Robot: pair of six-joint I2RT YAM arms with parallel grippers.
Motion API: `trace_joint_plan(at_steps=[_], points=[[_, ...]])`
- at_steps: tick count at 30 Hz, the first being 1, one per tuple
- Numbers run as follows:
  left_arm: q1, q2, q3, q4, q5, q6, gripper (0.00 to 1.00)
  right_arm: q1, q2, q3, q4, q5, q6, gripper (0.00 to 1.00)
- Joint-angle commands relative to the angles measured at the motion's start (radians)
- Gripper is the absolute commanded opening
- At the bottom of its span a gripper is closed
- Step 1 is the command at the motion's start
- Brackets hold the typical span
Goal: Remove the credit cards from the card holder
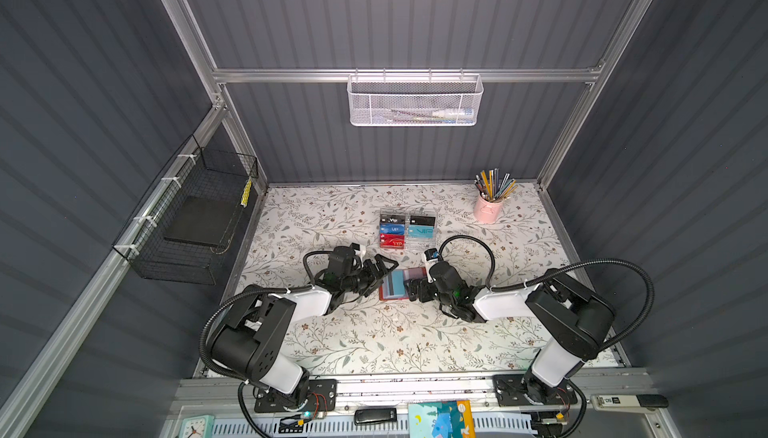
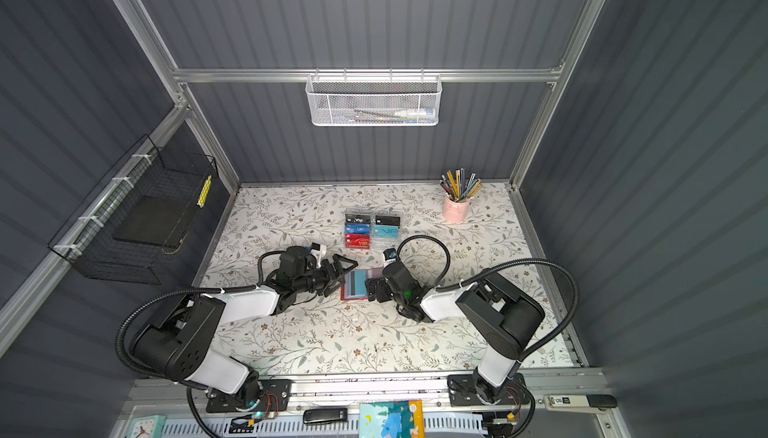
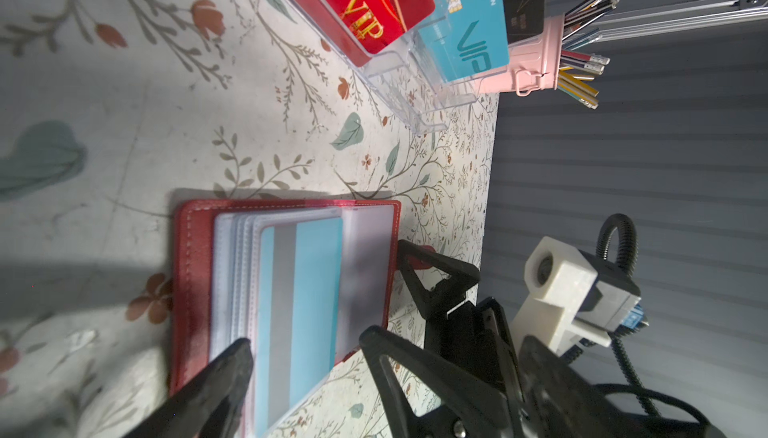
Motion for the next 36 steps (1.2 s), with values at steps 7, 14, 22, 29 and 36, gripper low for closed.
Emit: trace_joint_plan(at_steps=[7, 14, 22, 29, 36], points=[[0.003, 0.072, 0.014, 0.03, 0.032, -0.001, 1.0, 0.005, 0.005, -0.007, -0.069, -0.039, 0.011, 0.99], [-0.002, 0.059, 0.015, 0.044, 0.039, -0.018, 1.0, 0.004, 0.016, -0.004, -0.067, -0.05, 0.014, 0.99], [-0.003, -0.001, 0.023, -0.025, 0.025, 0.0, 1.0, 0.003, 0.02, -0.005, -0.064, -0.059, 0.019, 0.99], [-0.015, 0.018, 0.016, -0.009, 0.022, -0.006, 1.0, 0.003, 0.026, -0.018, -0.044, -0.066, 0.032, 0.99], [-0.032, 0.061, 0.011, 0.036, 0.021, -0.021, 1.0, 0.003, 0.022, -0.023, -0.042, -0.066, 0.032, 0.99]])
